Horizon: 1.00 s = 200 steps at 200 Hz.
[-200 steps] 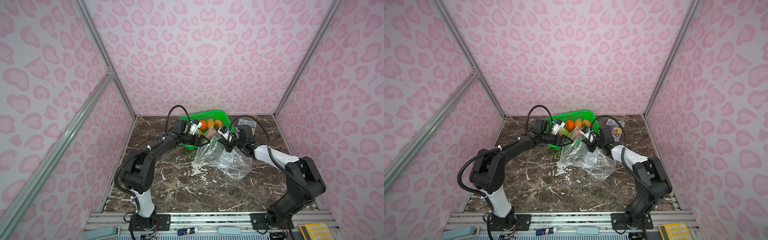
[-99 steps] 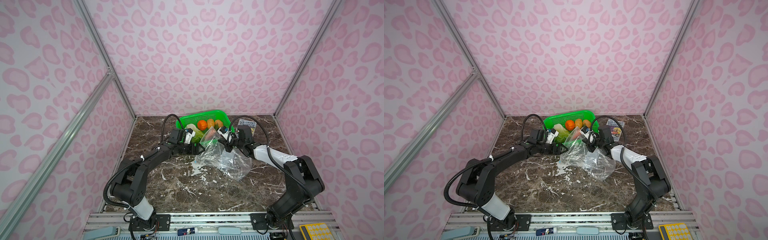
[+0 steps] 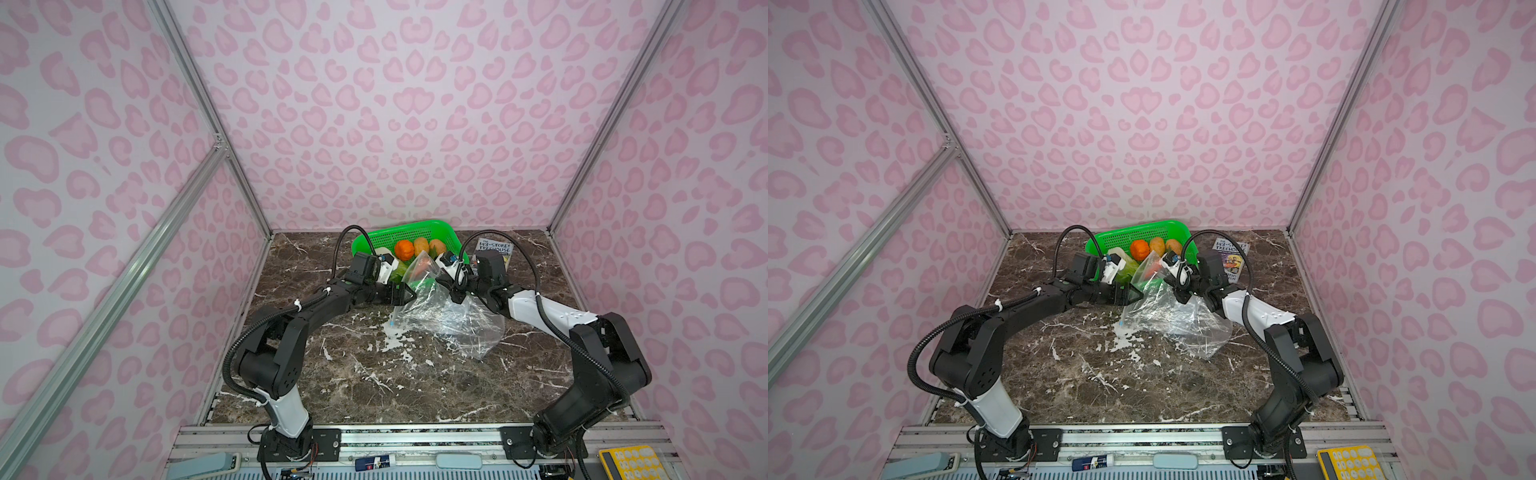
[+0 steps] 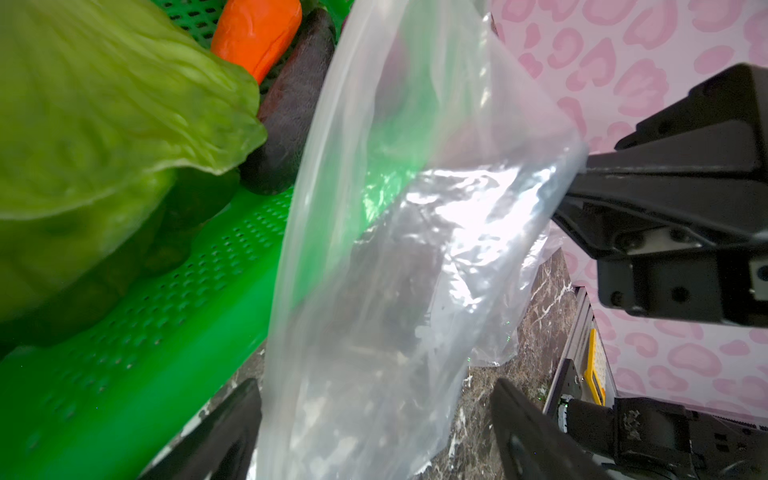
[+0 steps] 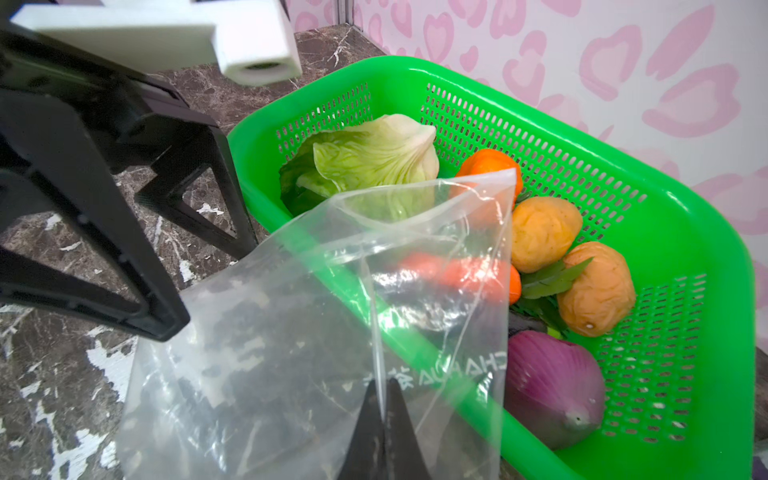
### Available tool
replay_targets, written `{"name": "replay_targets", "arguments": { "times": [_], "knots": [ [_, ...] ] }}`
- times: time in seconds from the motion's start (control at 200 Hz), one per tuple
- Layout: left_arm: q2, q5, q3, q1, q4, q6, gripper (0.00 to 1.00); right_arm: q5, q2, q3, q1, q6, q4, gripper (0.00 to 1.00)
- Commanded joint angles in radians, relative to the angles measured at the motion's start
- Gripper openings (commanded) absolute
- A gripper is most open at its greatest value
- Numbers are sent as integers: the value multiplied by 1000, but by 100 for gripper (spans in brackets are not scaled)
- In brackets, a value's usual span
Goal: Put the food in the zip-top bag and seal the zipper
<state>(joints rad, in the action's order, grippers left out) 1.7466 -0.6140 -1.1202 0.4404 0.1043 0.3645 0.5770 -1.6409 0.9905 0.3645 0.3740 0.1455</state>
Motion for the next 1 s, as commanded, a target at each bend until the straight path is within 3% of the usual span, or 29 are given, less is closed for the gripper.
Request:
{"name": "replay_targets", "arguments": {
  "times": [0.0, 0.055, 0.145, 0.22, 0.23, 0.33, 0.56, 0.71, 0.835, 0.995],
  "knots": [
    [-1, -29, -2, 3, -39, -7, 85, 13, -5, 2, 0, -6, 26, 0],
    [-7, -46, 5, 3, -51, 0, 75, 14, -8, 3, -1, -8, 28, 0],
    [-24, -56, 15, 11, -63, 11, 48, 12, -13, 3, 0, -10, 28, 0],
    [-43, -58, 17, 24, -58, 9, 38, 10, -13, 3, -1, -12, 29, 0],
    [-44, -58, 17, 25, -56, 8, 31, 9, -14, 2, 0, -12, 29, 0],
    [-66, -60, 13, 35, -36, 10, 4, 2, -14, 3, 0, -19, 27, 0],
    [-145, 31, 7, 48, 25, 6, 4, -72, 40, -4, 3, -117, 22, 0],
    [-212, 118, -26, 81, 64, -8, 4, -155, 147, 28, 13, -221, -90, 27],
    [-274, 229, -52, 119, 90, -23, 4, -290, 216, 132, 33, -355, -292, 41],
    [-349, 487, -70, 201, 117, -54, 4, -454, 293, 230, 103, -535, -456, 52]
  ]
}}
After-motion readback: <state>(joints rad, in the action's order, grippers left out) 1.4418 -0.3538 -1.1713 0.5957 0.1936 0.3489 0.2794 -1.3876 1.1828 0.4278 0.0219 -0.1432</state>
